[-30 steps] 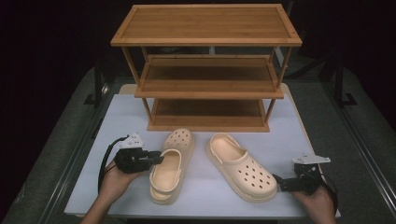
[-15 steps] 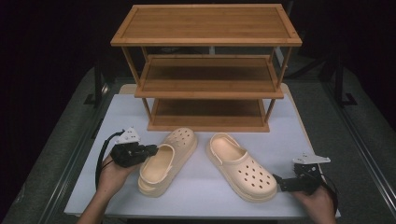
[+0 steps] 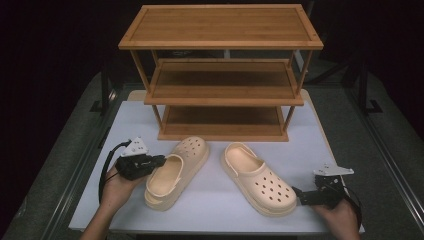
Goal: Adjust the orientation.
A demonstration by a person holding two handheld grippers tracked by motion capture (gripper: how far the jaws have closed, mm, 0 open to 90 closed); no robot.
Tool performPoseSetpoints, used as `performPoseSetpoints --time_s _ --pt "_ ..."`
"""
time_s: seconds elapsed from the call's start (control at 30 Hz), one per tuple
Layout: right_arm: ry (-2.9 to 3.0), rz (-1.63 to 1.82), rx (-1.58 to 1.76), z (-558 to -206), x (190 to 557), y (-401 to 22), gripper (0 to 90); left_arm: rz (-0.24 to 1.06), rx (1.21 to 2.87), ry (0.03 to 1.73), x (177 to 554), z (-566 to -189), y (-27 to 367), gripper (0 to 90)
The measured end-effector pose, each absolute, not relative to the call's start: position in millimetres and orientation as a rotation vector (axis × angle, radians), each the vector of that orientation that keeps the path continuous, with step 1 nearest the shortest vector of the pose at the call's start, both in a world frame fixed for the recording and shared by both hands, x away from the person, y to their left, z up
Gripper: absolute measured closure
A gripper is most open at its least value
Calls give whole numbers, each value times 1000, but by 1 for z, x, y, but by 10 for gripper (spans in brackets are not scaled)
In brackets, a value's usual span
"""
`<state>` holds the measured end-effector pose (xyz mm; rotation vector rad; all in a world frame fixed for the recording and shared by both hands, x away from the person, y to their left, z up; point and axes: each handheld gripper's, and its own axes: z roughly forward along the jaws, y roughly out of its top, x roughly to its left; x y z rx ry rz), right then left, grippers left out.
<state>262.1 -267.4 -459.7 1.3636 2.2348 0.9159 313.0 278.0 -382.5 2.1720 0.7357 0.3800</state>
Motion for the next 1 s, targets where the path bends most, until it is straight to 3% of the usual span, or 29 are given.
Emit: performPoseSetpoints --time_s 0.53,0.83,1.0 --pt "2235 916 1364 -460 262 -267 0 358 2141 751 311 -382 289 790" --pt "2235 917 1363 -460 262 -267 0 306 2109 792 312 -377 300 450" --pt "2235 916 1364 -460 262 -267 0 291 2085 813 309 -374 307 331"
